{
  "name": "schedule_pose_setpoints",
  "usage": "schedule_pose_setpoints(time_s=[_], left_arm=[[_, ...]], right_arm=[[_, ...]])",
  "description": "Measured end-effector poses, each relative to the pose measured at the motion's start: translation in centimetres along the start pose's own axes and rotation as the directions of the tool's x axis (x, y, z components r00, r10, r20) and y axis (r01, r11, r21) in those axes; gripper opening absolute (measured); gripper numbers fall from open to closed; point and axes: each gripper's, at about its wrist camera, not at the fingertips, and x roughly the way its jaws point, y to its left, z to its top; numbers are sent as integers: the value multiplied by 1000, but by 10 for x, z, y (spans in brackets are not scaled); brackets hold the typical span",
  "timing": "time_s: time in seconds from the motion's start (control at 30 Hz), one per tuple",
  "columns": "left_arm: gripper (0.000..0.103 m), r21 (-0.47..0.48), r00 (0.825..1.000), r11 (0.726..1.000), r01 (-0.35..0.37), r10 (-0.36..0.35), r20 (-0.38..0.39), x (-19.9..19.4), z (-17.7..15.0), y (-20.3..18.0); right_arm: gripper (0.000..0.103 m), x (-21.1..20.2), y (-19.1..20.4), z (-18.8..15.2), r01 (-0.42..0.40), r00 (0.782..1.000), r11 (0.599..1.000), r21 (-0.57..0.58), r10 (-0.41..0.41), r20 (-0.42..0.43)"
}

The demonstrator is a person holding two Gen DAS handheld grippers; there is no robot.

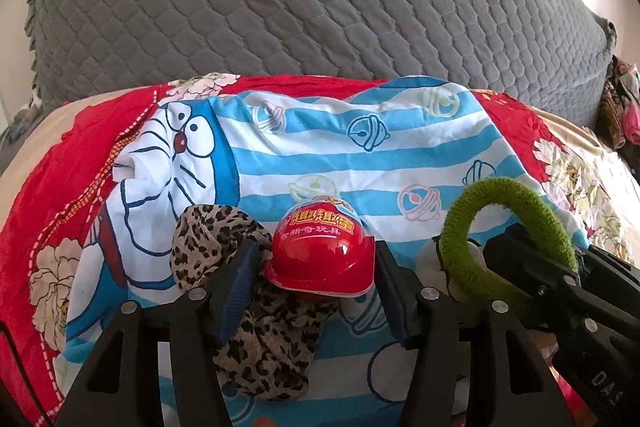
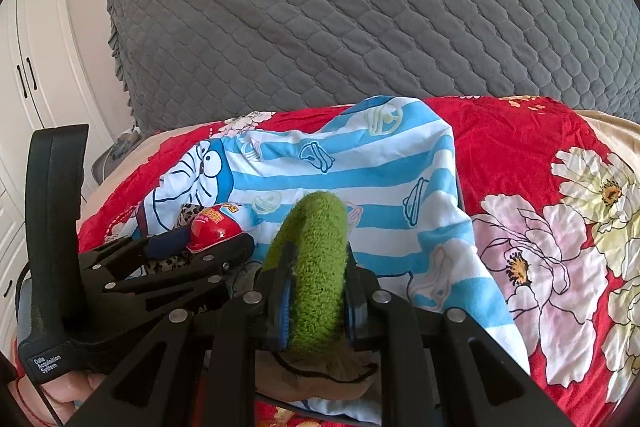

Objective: Organize objects
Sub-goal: 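Lower the red egg onto the shirt while the right tool lowers the green ring beside it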

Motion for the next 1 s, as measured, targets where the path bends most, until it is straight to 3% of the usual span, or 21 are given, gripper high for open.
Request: schedule_pose_setpoints(time_s=[0.43, 1.0], left_arm=[[66, -20, 1000, 1000, 23, -23, -6, -9, -3, 2], [66, -21, 1000, 1000, 17, -17, -23, -26, -10, 5]], right_arm=[[24, -1, -2, -1, -5, 1000, 1000, 12, 5, -12], [42, -6, 1, 3, -8, 1000, 1000, 12, 8, -1]])
